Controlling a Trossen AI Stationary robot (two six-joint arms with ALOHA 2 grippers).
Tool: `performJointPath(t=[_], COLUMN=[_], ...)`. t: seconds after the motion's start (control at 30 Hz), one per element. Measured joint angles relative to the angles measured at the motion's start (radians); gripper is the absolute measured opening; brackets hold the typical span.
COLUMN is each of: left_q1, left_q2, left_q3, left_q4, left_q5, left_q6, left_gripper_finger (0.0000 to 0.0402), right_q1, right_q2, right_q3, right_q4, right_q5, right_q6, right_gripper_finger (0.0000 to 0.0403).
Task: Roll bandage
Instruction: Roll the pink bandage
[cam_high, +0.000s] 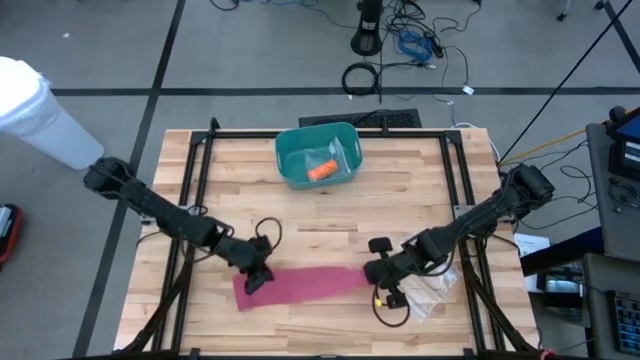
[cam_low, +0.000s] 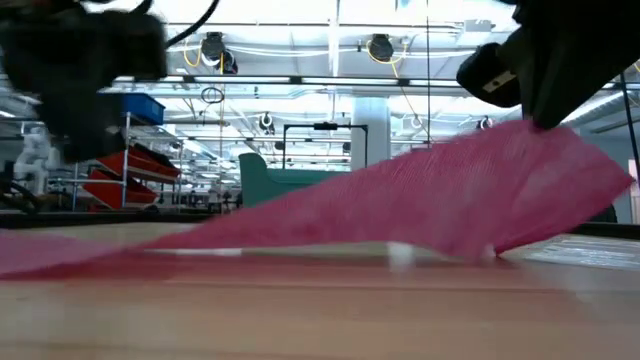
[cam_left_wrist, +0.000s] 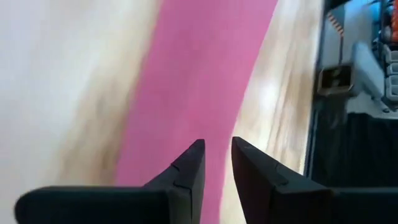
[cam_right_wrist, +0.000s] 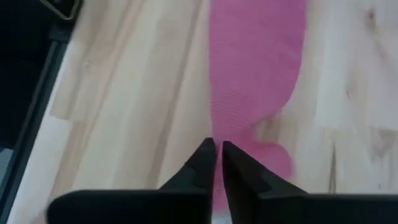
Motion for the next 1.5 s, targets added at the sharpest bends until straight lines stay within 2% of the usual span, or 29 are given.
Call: performJointPath(t=[0.17, 0.27, 0.37, 0.5, 0.6, 0.7, 0.8, 1.1, 1.23, 1.3, 1.43, 1.5], left_q1=[0.051, 0.028, -0.015, -0.083, -0.136, -0.196, -0.255, -0.380, -0.400, -0.412, -0.432, -0.437], left_q2=[0.000, 0.000, 0.000, 0.000, 0.000, 0.000, 0.000, 0.000, 0.004, 0.019, 0.076, 0.101], left_q3=[0.110, 0.198, 0.283, 0.346, 0.351, 0.344, 0.336, 0.289, 0.257, 0.234, 0.207, 0.197], left_q4=[-0.078, -0.257, -0.479, -0.670, -0.700, -0.704, -0.721, -0.717, -0.705, -0.705, -0.716, -0.716], left_q5=[-0.008, -0.041, -0.104, -0.142, -0.141, -0.141, -0.143, -0.177, -0.173, -0.128, -0.014, 0.000], left_q6=[0.116, 0.129, 0.071, -0.066, -0.172, -0.275, -0.381, -0.630, -0.702, -0.753, -0.835, -0.855], left_gripper_finger=[0.0084, 0.0084, 0.0080, 0.0073, 0.0072, 0.0072, 0.0072, 0.0072, 0.0072, 0.0072, 0.0072, 0.0072], right_q1=[0.006, 0.007, 0.005, -0.018, -0.055, -0.104, -0.156, -0.287, -0.331, -0.340, -0.348, -0.352], right_q2=[0.000, 0.000, 0.001, 0.001, 0.016, 0.045, 0.083, 0.285, 0.398, 0.446, 0.497, 0.502], right_q3=[0.000, 0.000, 0.000, 0.000, 0.000, 0.000, 0.000, 0.034, 0.135, 0.183, 0.254, 0.265], right_q4=[-0.024, -0.095, -0.123, 0.027, 0.256, 0.444, 0.558, 0.831, 0.816, 0.776, 0.687, 0.659], right_q5=[-0.003, -0.002, 0.035, 0.193, 0.204, 0.175, 0.133, -0.124, -0.247, -0.282, -0.288, -0.287], right_q6=[0.013, 0.042, 0.044, -0.027, -0.146, -0.203, -0.227, -0.202, -0.184, -0.194, -0.251, -0.275], right_gripper_finger=[0.0066, 0.0102, 0.0133, 0.0151, 0.0152, 0.0150, 0.0149, 0.0149, 0.0149, 0.0149, 0.0149, 0.0149])
